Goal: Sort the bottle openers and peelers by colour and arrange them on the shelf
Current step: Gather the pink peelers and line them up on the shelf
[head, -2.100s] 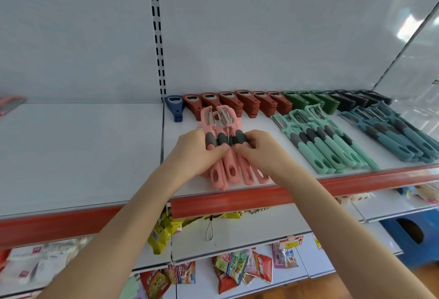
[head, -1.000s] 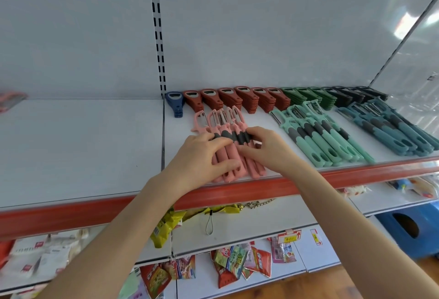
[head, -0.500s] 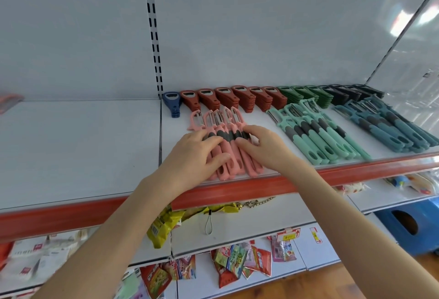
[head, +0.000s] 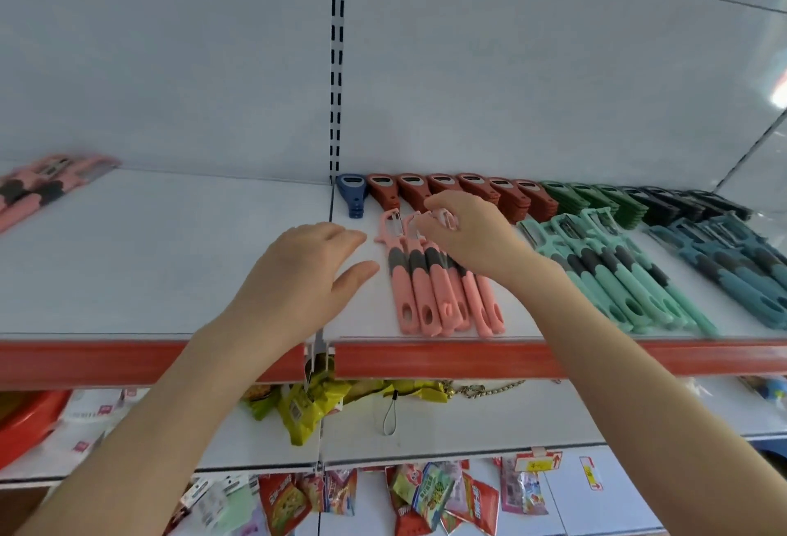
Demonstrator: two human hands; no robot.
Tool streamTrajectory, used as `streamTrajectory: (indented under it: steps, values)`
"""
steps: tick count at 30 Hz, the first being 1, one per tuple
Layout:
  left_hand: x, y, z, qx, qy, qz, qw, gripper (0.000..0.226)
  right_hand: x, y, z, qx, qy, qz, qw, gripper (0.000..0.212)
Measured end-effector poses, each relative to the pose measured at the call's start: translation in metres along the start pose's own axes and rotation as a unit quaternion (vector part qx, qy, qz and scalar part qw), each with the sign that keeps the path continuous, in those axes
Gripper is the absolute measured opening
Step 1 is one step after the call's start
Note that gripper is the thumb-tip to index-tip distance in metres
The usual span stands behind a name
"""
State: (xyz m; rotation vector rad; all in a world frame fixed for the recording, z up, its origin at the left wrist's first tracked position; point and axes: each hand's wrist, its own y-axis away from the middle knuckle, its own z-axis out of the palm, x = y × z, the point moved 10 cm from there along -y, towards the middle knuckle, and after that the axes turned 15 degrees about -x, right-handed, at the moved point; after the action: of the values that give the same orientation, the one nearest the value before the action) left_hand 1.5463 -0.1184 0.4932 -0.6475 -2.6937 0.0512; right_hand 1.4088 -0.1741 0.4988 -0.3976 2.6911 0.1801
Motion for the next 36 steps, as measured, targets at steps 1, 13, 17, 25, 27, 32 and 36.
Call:
streamTrajectory:
  steps: [1,13,17,25,27,32,36]
  values:
    - [-0.006,0.005,-0.003,0.009,-0.001,-0.01,1.0,0.048,-0.008,-0.003,0.002,-0.002,0.0,-0.009,1.0,0.038]
    - [-0.125,0.077,-0.043,0.045,-0.017,-0.132,0.99,0.047,-0.133,-0.061,0.062,-0.057,-0.012,-0.101,0.993,0.045]
    - [-0.179,0.102,-0.067,0.051,-0.027,-0.155,0.986,0.042,-0.178,-0.085,0.085,-0.066,-0.011,-0.099,0.993,0.044]
    - [-0.302,0.133,-0.118,0.107,-0.051,-0.156,0.981,0.036,-0.257,-0.135,0.137,-0.091,-0.054,-0.062,0.993,0.042]
    - [-0.326,0.135,-0.129,0.126,-0.039,-0.165,0.977,0.045,-0.271,-0.145,0.151,-0.1,-0.061,-0.049,0.992,0.042]
    - [-0.38,0.118,-0.116,0.031,0.005,-0.269,0.963,0.047,-0.291,-0.172,0.174,-0.117,-0.071,-0.011,0.991,0.013]
    - [-0.387,0.105,-0.111,-0.013,0.069,-0.246,0.967,0.044,-0.308,-0.19,0.183,-0.12,-0.056,0.005,0.991,0.042]
